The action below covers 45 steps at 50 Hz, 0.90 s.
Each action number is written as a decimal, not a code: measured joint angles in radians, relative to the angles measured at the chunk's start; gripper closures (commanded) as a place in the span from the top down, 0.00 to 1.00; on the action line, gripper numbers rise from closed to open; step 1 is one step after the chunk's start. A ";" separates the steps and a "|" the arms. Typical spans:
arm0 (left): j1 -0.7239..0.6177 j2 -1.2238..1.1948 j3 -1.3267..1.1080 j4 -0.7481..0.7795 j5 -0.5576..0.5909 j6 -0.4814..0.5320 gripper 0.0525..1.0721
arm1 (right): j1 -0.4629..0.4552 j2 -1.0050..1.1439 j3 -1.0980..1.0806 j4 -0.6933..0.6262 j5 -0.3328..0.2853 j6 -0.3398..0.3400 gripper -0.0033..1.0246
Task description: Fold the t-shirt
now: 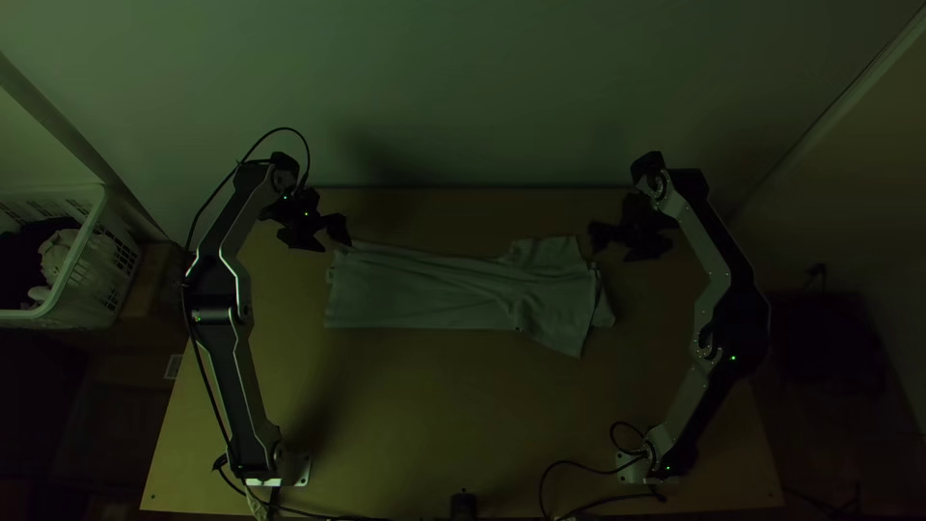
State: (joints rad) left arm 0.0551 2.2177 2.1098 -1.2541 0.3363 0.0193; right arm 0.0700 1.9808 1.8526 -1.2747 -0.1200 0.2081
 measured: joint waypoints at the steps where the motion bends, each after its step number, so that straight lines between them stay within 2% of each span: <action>1: 0.007 -0.001 0.000 0.002 0.013 0.000 0.96 | -0.001 -0.010 0.006 0.000 0.000 0.000 0.96; 11: 0.080 -0.015 -0.007 0.008 0.135 0.013 0.96 | -0.014 -0.080 0.093 -0.002 -0.012 0.000 0.96; 22: 0.158 -0.019 -0.064 0.015 0.286 0.084 0.96 | -0.033 -0.113 0.197 0.000 -0.130 0.000 0.96; 29: 0.196 -0.019 -0.117 0.030 0.347 0.139 0.96 | -0.034 -0.131 0.257 0.002 -0.158 0.000 0.96; 45: 0.215 -0.019 -0.245 0.045 0.413 0.285 0.96 | -0.034 -0.142 0.294 0.002 -0.162 0.000 0.96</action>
State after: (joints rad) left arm 0.2703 2.1990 1.8648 -1.2091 0.7490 0.3038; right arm 0.0360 1.8385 2.1468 -1.2732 -0.2821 0.2077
